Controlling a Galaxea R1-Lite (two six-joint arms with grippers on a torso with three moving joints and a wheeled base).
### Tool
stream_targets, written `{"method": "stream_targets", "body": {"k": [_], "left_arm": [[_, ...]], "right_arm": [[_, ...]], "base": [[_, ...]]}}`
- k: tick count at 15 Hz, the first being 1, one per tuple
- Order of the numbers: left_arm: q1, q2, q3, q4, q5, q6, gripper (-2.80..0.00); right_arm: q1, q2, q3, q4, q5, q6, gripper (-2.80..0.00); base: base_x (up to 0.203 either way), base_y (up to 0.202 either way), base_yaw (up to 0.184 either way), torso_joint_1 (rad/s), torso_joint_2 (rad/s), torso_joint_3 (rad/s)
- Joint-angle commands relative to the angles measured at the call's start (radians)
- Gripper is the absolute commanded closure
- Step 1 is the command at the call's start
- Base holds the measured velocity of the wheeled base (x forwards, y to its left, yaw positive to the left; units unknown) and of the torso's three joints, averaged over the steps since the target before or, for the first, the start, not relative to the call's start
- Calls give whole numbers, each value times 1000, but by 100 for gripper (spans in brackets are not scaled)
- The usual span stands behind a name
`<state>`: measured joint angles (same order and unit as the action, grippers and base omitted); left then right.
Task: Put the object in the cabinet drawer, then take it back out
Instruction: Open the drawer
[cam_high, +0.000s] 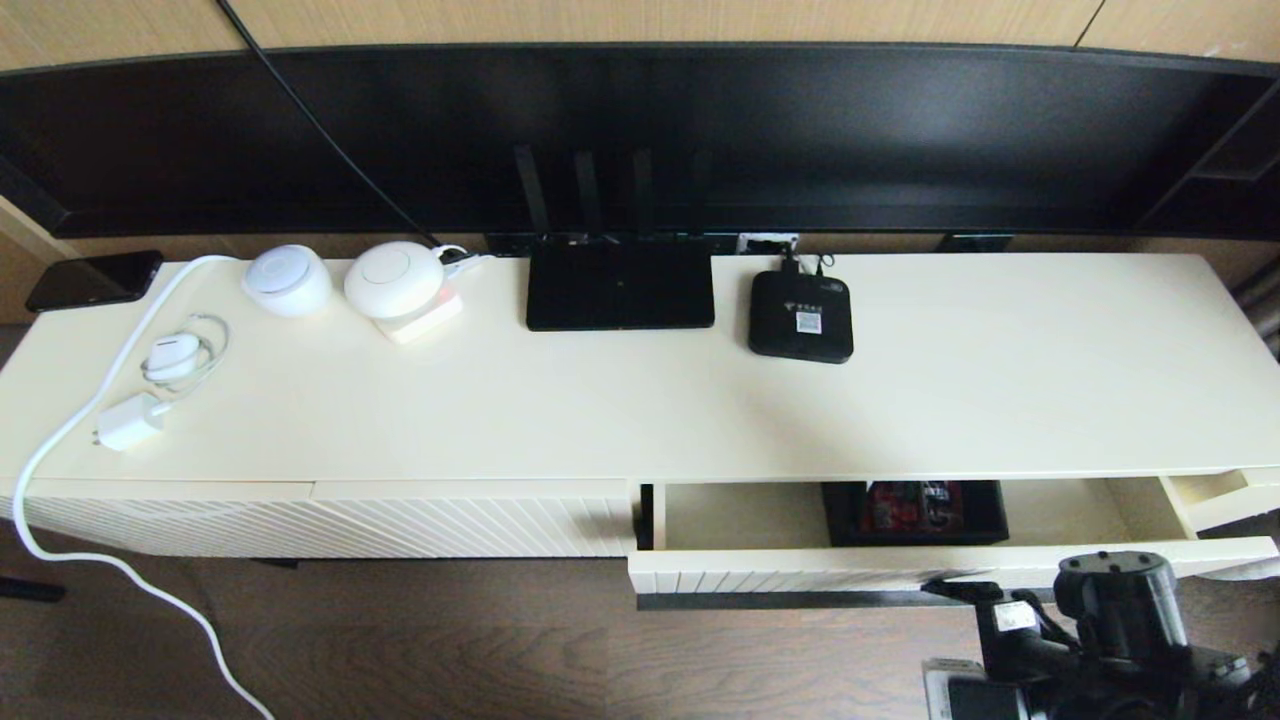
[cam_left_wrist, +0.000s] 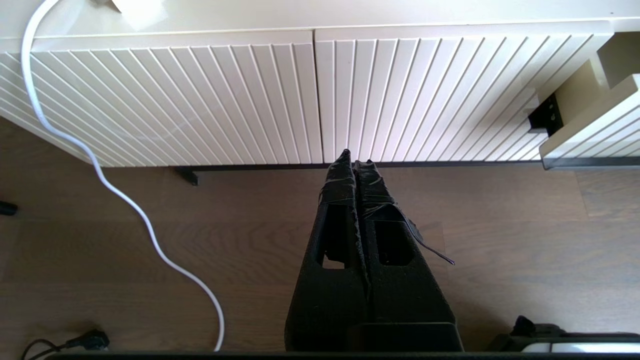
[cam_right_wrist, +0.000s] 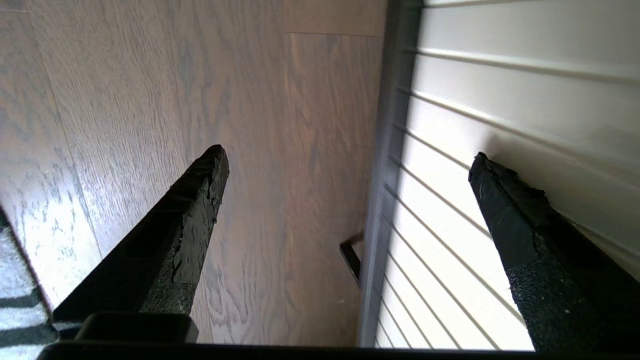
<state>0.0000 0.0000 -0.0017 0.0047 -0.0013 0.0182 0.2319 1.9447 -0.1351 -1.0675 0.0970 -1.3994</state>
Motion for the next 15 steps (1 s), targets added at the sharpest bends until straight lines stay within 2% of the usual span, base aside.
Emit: {"method": "stream_targets", "body": {"k": [1,4,5,8,10,12,15], "left_arm": [[0,2,0,0,0,0,0],[0,2,0,0,0,0,0],[0,2,0,0,0,0,0],[0,2,0,0,0,0,0],[0,2,0,0,0,0,0],[0,2,0,0,0,0,0],[0,2,0,0,0,0,0]], "right_arm": [[-3,-136,2,66,1,-8,-280],[-5,-267,4,221,3,-4,-272],[-3,-307,4,261,3,-3,0],[-1,-468,-15,367,3,12,0],[0,-578,-60,553,3,47,0],[3,-702,-130,788,3,141,0],[10,-826,-306,1195,-12,385,0]], "base": [[0,0,0,0,0,0],[0,0,0,0,0,0],[0,0,0,0,0,0],[0,0,0,0,0,0],[0,0,0,0,0,0],[0,0,0,0,0,0],[0,0,0,0,0,0]]}}
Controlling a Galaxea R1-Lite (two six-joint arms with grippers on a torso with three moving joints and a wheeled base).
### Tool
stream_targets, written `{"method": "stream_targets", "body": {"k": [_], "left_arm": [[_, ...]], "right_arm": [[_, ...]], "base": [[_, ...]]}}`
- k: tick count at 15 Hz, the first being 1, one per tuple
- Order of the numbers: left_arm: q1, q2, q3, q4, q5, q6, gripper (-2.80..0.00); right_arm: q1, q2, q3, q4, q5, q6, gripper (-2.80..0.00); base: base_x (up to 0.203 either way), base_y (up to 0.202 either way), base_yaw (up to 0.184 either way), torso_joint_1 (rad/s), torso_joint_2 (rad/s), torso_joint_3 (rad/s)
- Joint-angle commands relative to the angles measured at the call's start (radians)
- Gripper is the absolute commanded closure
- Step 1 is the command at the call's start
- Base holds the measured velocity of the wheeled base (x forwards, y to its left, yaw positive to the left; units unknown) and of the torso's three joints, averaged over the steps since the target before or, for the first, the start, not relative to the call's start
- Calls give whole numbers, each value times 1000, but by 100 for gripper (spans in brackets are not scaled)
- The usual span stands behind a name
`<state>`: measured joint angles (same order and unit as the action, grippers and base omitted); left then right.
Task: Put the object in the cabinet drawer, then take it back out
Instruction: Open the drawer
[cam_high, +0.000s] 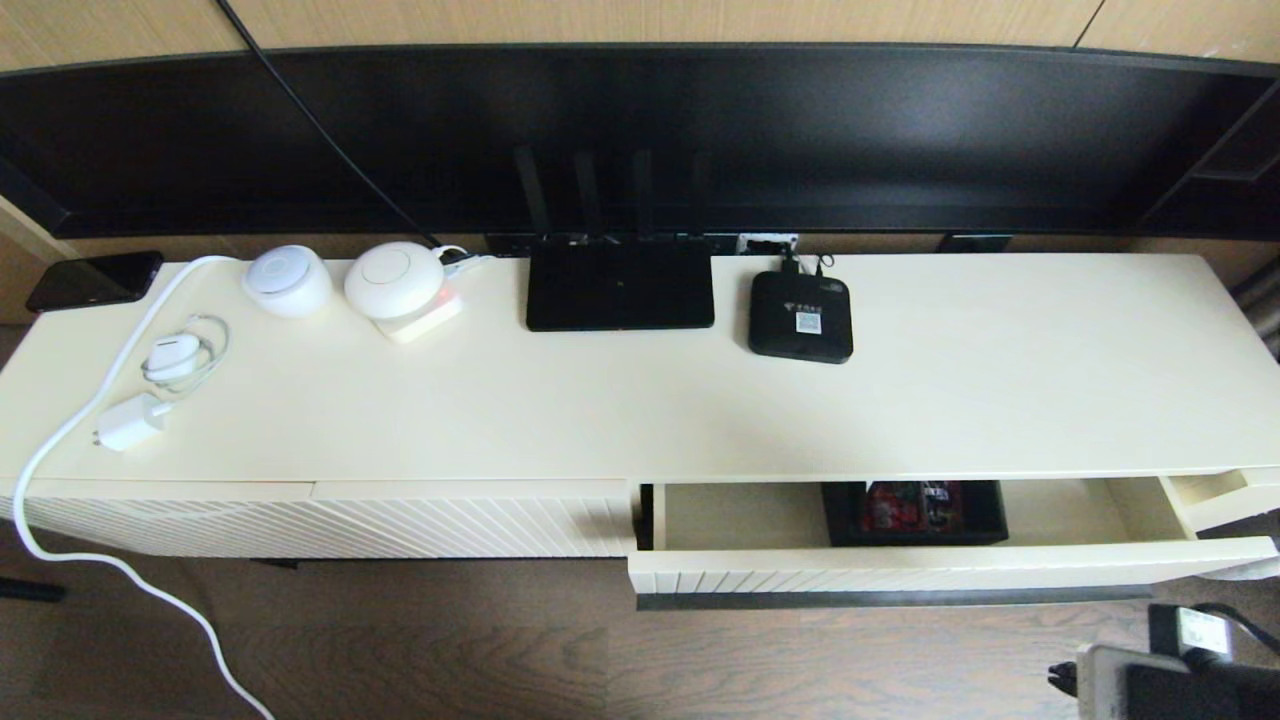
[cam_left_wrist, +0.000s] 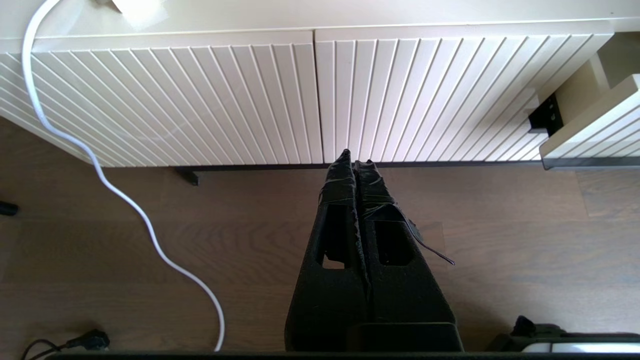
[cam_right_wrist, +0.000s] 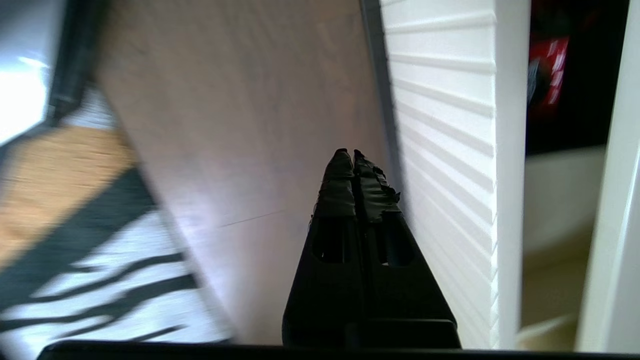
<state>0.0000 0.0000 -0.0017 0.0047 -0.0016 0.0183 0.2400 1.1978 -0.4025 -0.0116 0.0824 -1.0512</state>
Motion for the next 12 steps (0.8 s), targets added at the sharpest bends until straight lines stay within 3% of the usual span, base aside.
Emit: {"method": "stream_targets", "body": {"k": [1,2,4,9,10,12], "left_arm": [[0,2,0,0,0,0,0],[0,2,0,0,0,0,0],[0,0,0,0,0,0,0],[0,2,-1,0,0,0,0],[0,2,0,0,0,0,0],[0,2,0,0,0,0,0]], "right_arm": [[0,-96,-113,273,-6,128,0],[-4,-100,-177,374,-12,261,0],[-10,-55,-239,444,-20,517,0],[3,154,-362,415,-32,1009,0],[7,191,-398,366,-34,1079,0],[10,230,-428,276,-88,1108,0]], "base": [[0,0,0,0,0,0],[0,0,0,0,0,0],[0,0,0,0,0,0],[0,0,0,0,0,0],[0,0,0,0,0,0],[0,0,0,0,0,0]]}}
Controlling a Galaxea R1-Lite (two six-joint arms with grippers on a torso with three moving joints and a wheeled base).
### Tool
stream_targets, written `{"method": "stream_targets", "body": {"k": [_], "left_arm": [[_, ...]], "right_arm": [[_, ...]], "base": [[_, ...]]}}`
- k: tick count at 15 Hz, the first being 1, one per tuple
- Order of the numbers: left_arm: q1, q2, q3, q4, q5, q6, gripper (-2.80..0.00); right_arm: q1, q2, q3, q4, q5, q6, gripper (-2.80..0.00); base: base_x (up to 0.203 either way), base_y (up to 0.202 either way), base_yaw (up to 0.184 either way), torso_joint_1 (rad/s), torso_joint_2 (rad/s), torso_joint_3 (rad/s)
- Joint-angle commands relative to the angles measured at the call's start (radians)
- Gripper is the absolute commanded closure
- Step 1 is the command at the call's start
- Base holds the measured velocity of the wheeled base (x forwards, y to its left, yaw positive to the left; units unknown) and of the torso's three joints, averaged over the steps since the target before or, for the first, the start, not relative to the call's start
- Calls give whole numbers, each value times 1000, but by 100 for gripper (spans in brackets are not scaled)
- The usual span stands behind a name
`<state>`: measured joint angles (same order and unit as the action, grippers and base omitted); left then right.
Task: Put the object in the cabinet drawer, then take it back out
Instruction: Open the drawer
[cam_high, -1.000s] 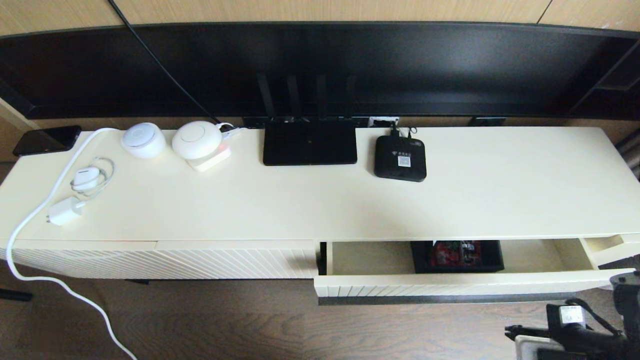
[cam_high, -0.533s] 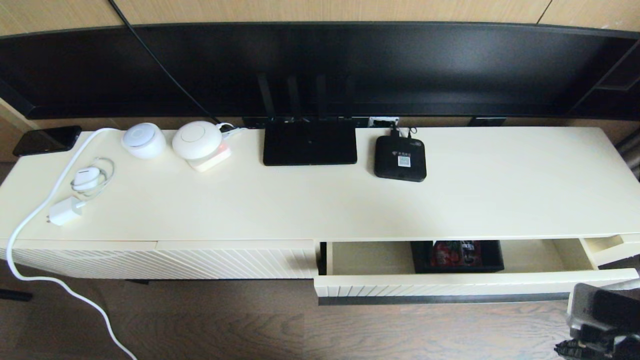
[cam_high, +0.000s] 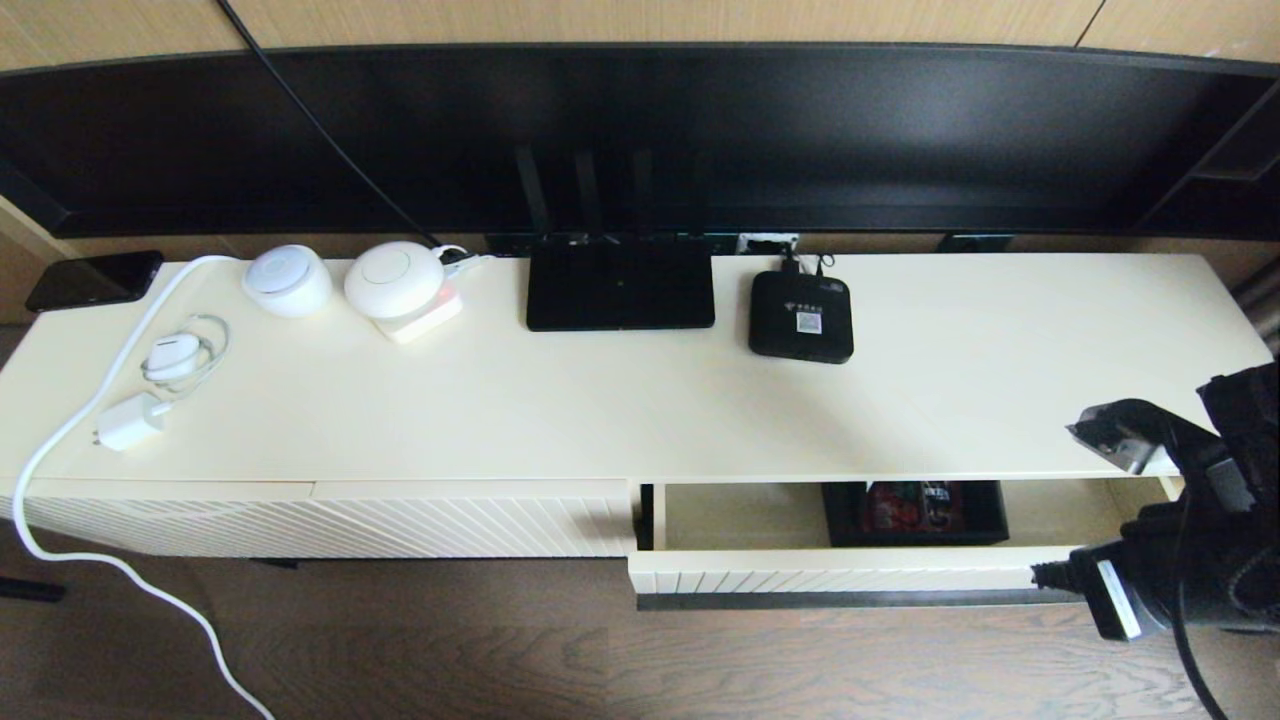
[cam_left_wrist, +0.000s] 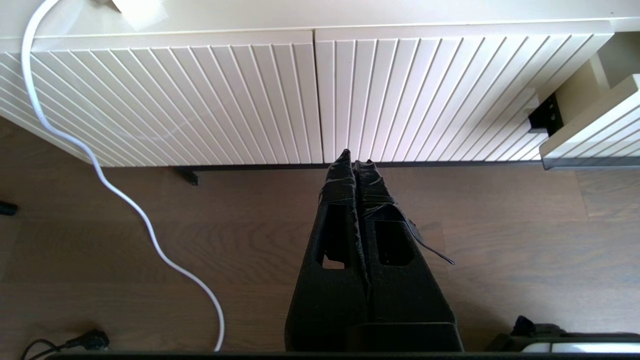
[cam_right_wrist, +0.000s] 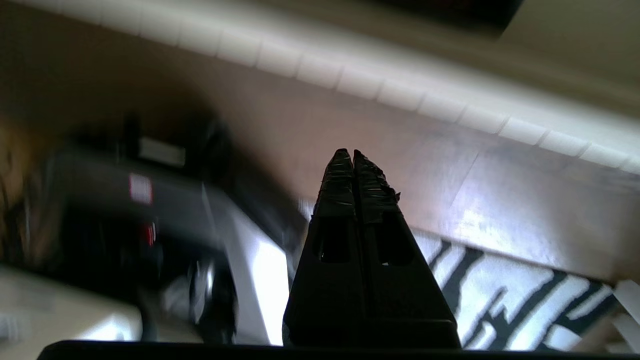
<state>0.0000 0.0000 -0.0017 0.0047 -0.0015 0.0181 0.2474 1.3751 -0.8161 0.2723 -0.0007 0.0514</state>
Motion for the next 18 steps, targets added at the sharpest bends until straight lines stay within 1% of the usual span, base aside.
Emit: {"method": "stream_targets", "body": {"k": [1,3,7,10,12,15,18], "left_arm": [[0,2,0,0,0,0,0],[0,2,0,0,0,0,0],[0,2,0,0,0,0,0],[0,2,-1,0,0,0,0],[0,0,0,0,0,0,0],[0,2,0,0,0,0,0],[0,2,0,0,0,0,0]], "right_arm": [[3,66,-15,-38,-30,6,0],[4,109,-8,-107,-62,8,0],[8,154,-8,-164,-66,8,0],[12,197,-4,-258,-82,7,0],[15,208,-6,-282,-107,7,0],[15,228,-9,-293,-108,7,0],[15,252,0,-346,-116,7,0]], "base": [[0,0,0,0,0,0],[0,0,0,0,0,0],[0,0,0,0,0,0],[0,0,0,0,0,0],[0,0,0,0,0,0],[0,0,0,0,0,0],[0,0,0,0,0,0]]}}
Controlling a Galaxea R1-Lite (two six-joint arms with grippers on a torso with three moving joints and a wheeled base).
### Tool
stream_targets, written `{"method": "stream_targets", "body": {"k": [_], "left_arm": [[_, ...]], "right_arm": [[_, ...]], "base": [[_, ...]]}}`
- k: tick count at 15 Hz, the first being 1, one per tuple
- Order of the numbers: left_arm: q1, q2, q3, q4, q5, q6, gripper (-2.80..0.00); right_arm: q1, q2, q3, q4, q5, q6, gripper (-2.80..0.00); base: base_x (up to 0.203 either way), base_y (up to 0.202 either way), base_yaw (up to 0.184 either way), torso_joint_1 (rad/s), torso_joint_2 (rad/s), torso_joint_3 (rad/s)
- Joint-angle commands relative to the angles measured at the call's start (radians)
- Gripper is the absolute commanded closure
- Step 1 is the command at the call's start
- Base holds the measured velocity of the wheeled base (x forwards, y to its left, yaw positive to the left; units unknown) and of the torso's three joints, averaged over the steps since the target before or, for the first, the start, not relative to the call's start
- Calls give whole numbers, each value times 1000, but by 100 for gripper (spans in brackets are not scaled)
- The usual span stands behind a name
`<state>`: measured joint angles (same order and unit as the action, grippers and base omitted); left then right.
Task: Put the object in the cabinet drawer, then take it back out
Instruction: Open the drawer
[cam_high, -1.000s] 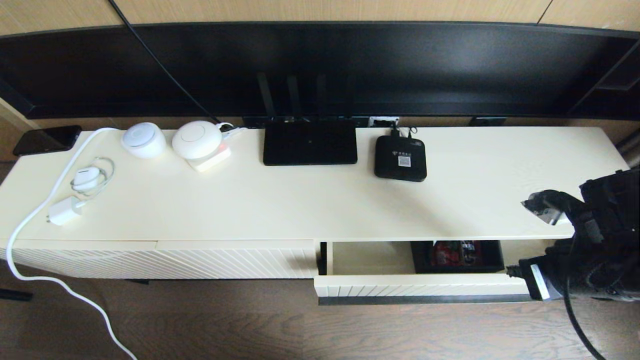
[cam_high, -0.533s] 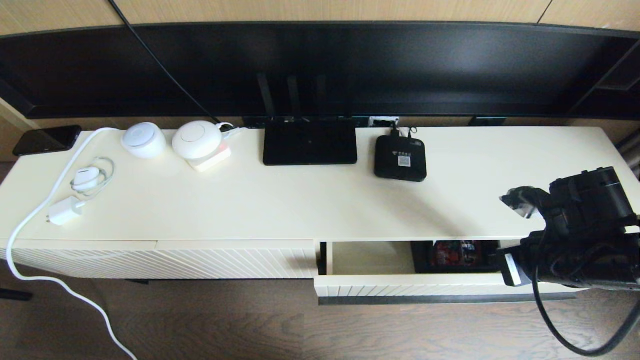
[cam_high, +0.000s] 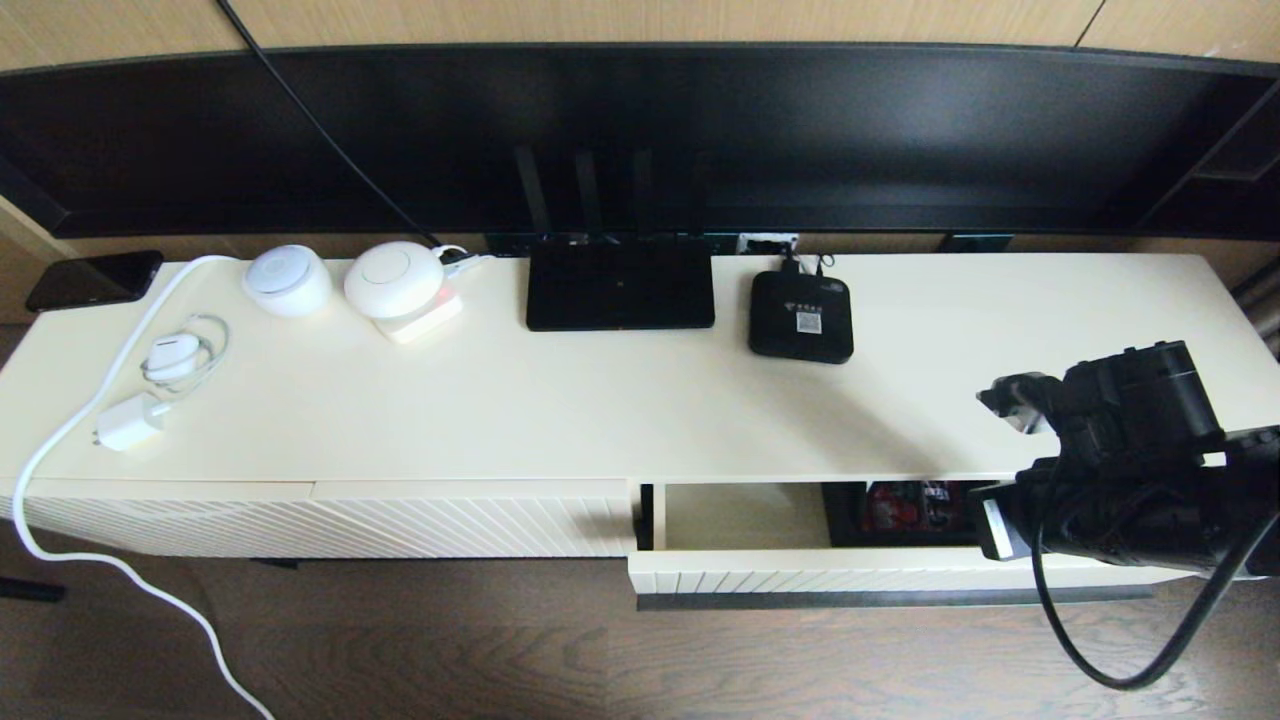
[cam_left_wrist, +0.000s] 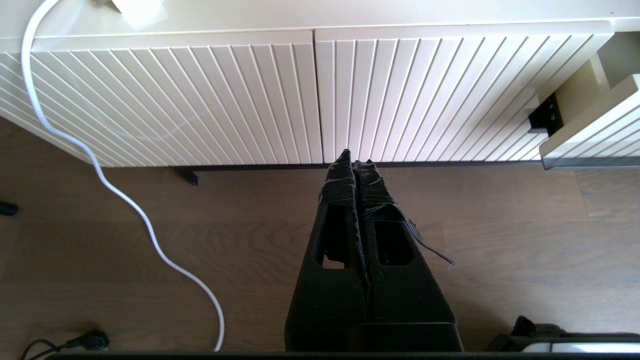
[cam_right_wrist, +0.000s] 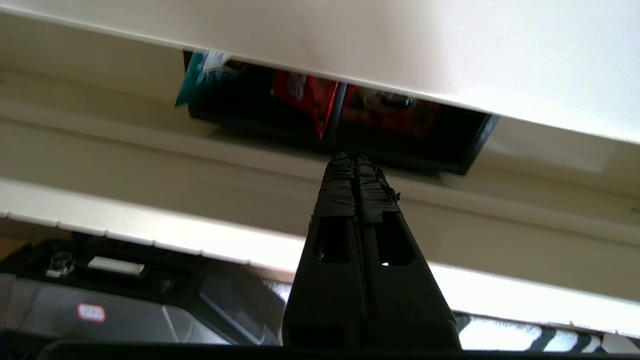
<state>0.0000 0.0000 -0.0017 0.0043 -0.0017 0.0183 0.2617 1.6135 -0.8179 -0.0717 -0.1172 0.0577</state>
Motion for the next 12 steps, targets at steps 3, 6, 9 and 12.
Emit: {"method": "stream_targets", "body": {"k": [3,6,9,12], "left_arm": [[0,2,0,0,0,0,0],[0,2,0,0,0,0,0],[0,0,0,0,0,0,0],[0,2,0,0,0,0,0]], "right_arm": [[-1,37,2,-29,-9,2,0],[0,57,3,-58,-11,2,0],[-1,60,3,-60,-12,1,0],[16,60,30,-52,-13,-1,0]], "base": [[0,0,0,0,0,0],[0,0,0,0,0,0],[0,0,0,0,0,0],[0,0,0,0,0,0]]}}
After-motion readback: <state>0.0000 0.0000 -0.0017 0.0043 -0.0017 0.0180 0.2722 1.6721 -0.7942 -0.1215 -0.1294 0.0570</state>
